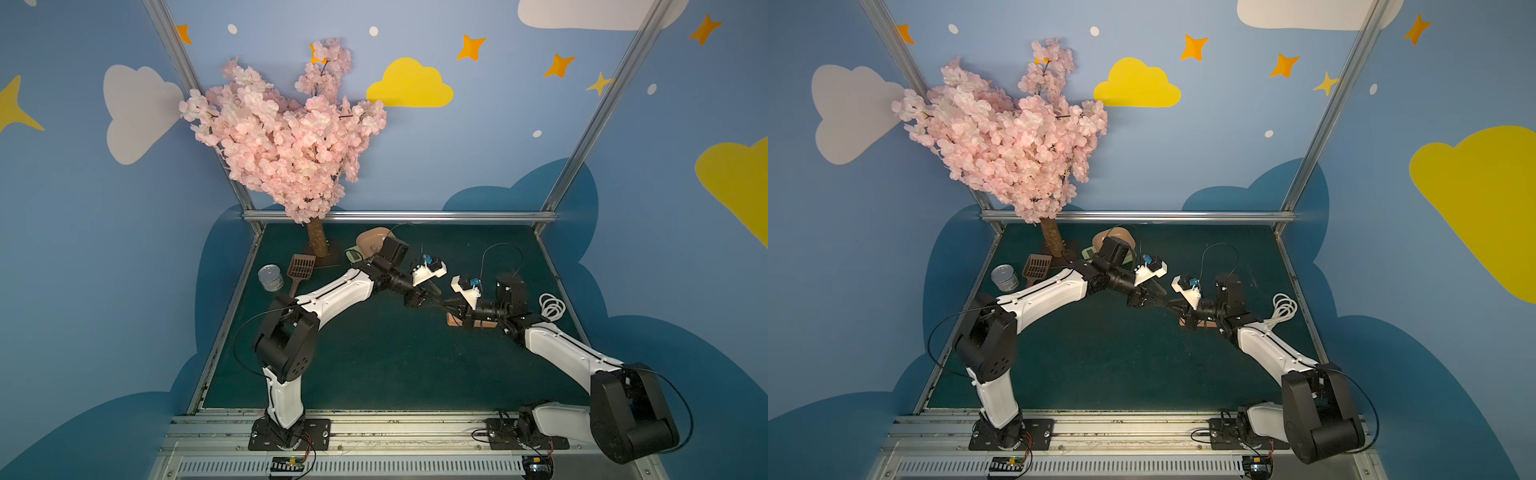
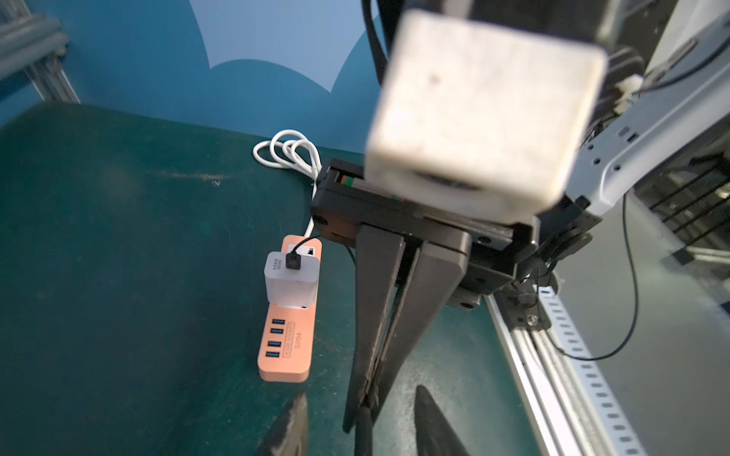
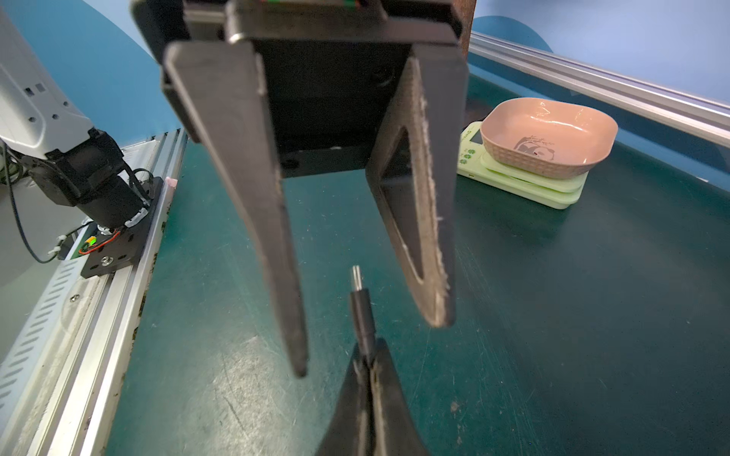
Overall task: Charge the electronic scale
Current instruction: Pick up the charging cable from the center of the board.
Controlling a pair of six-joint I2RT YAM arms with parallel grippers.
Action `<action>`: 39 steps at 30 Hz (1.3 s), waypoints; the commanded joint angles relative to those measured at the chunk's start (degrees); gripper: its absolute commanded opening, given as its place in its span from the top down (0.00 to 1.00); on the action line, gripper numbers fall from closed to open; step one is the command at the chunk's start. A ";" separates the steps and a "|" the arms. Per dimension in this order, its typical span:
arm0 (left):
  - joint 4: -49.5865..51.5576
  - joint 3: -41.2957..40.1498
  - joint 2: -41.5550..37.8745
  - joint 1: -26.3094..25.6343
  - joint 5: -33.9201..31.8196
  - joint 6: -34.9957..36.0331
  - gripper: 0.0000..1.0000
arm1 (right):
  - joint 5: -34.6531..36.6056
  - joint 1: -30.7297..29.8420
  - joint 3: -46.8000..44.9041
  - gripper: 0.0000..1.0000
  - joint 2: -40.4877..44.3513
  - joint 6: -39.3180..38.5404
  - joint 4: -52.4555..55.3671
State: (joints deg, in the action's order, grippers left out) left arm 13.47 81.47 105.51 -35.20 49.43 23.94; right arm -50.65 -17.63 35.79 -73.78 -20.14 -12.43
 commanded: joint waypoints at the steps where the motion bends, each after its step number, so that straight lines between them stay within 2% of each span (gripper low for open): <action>1: -2.33 -1.55 -3.75 1.22 1.10 -2.46 0.45 | -1.03 -0.01 1.92 1.00 1.08 -1.71 1.94; 7: -0.02 -2.51 -4.12 1.45 -1.59 0.83 0.47 | -2.56 0.14 2.18 1.00 1.25 -2.87 3.19; 17: 5.00 0.05 -1.06 0.75 -0.79 4.06 0.59 | -4.10 0.22 4.02 1.00 -0.36 -3.50 4.37; 21: 4.92 -0.02 -0.70 0.75 0.50 4.78 0.70 | -3.97 0.16 3.97 1.00 -0.26 -3.68 4.55; 23: 5.26 0.26 -0.39 0.75 0.67 5.14 0.79 | -3.75 0.21 3.94 1.00 -0.23 -3.85 4.60; 25: 5.36 0.52 -0.36 0.75 0.92 5.28 0.83 | -3.60 0.23 3.94 1.00 -0.31 -4.00 4.84; 33: 5.74 0.66 -0.57 0.70 1.72 5.50 0.90 | -3.40 0.25 4.20 1.00 -0.39 -4.28 5.61; 37: 5.57 0.31 -0.68 0.74 2.07 5.39 0.93 | -3.84 0.40 4.43 0.93 -0.40 -3.81 5.96; 39: 5.47 0.10 -0.84 0.71 2.28 5.31 0.92 | -4.10 0.45 4.46 0.94 -0.34 -3.89 6.03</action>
State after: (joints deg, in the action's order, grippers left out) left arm 18.00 80.82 104.29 -34.37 49.98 28.73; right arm -53.67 -17.45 38.57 -73.76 -23.46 -7.92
